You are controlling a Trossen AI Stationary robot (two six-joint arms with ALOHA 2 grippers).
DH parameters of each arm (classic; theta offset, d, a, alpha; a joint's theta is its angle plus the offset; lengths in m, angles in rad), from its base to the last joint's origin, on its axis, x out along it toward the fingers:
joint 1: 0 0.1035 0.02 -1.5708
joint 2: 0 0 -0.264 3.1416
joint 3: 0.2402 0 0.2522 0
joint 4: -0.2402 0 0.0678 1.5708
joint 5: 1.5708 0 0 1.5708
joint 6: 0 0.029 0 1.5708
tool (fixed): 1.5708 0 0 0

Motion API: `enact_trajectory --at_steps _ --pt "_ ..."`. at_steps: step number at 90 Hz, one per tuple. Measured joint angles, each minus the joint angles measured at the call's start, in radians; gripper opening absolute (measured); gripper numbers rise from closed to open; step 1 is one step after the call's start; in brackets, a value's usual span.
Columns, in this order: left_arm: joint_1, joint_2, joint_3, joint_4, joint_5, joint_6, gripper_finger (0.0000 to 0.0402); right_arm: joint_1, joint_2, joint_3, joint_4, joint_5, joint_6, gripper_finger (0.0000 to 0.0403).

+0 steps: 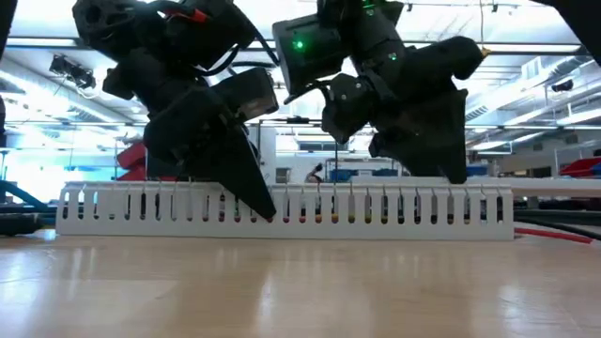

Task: Ziptie cables
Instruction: Close the white cable duct cover

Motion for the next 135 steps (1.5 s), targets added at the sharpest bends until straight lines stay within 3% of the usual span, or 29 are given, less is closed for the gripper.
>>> enact_trajectory --at_steps 135 --pt "0.000 -0.002 0.001 -0.029 -0.025 0.022 0.0232 -0.015 0.013 0.032 -0.003 -0.025 -0.017 0.0230"
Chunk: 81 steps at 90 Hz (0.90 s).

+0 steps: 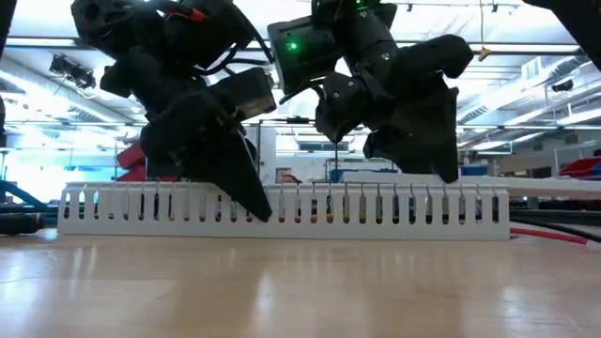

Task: Ziptie cables
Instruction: Close the white cable duct cover

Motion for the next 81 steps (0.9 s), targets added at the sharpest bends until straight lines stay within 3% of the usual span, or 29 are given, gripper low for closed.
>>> enact_trajectory --at_steps 81 --pt "0.000 0.001 0.000 0.003 0.000 0.005 0.0229 -0.010 0.006 -0.003 -0.053 -0.054 0.002 0.0231"
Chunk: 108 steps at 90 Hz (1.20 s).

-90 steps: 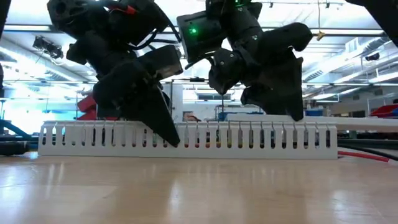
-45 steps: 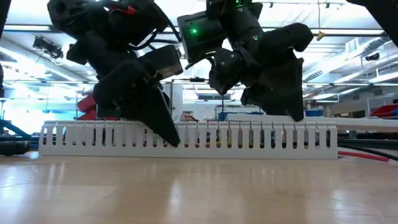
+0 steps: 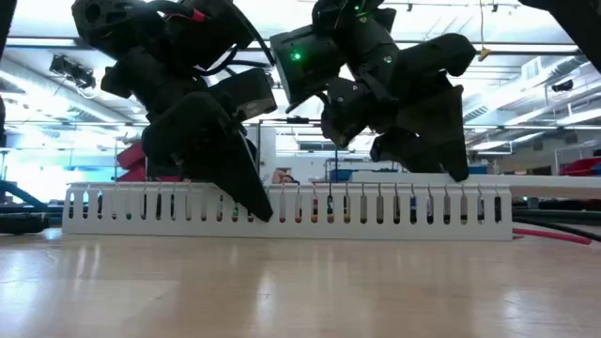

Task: Ziptie cables
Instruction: Close the white cable duct cover

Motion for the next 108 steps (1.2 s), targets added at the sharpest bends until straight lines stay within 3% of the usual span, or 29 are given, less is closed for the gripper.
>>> enact_trajectory --at_steps 108 --pt "0.000 0.000 -0.001 -0.009 -0.001 -0.032 0.0228 0.019 -0.001 0.038 0.029 0.026 0.074 0.0233"
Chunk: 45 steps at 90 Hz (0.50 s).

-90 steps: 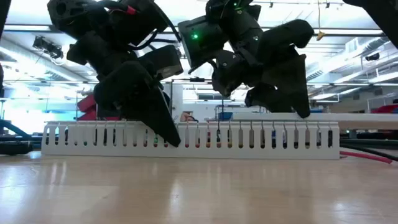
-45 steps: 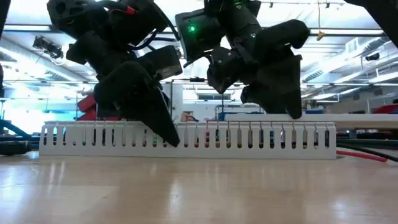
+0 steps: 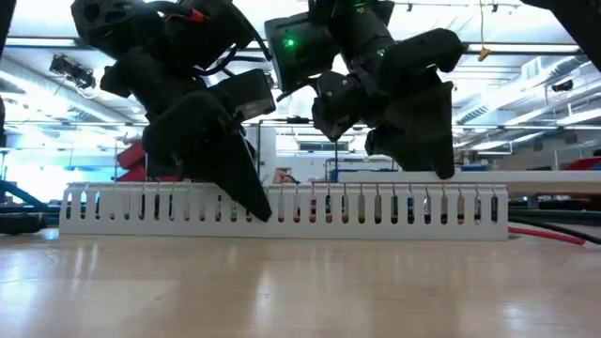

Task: Ziptie cables
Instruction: Close the white cable duct cover

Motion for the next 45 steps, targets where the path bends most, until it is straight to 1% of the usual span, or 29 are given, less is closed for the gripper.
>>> enact_trajectory --at_steps 45 --pt "0.000 0.000 0.000 -0.002 0.000 -0.010 0.0227 0.006 -0.002 0.000 0.024 0.014 0.003 0.0235"
